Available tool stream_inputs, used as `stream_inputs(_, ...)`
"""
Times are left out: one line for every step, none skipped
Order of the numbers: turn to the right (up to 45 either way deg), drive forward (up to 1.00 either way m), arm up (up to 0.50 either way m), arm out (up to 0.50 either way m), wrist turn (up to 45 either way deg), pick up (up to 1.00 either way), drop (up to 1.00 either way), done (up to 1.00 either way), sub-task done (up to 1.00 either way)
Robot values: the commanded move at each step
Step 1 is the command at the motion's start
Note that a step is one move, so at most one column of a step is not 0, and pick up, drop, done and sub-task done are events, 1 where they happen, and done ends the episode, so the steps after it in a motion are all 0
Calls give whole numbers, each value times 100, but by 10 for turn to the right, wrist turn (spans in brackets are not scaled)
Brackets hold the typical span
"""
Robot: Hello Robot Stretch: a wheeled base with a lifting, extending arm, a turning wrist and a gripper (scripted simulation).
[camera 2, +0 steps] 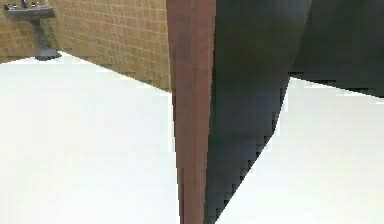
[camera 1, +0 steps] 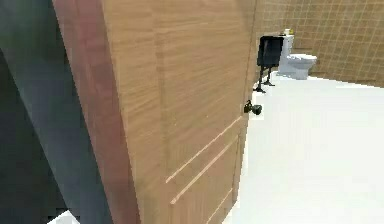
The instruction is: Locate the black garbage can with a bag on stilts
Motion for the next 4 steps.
stream_inputs(360, 0, 0, 0, 0, 0, 0, 0, 0)
stream_inputs(0, 75, 0, 0, 0, 0, 0, 0, 0)
stream_inputs(-60, 0, 0, 0, 0, 0, 0, 0, 0)
stream_inputs(0, 100, 0, 0, 0, 0, 0, 0, 0)
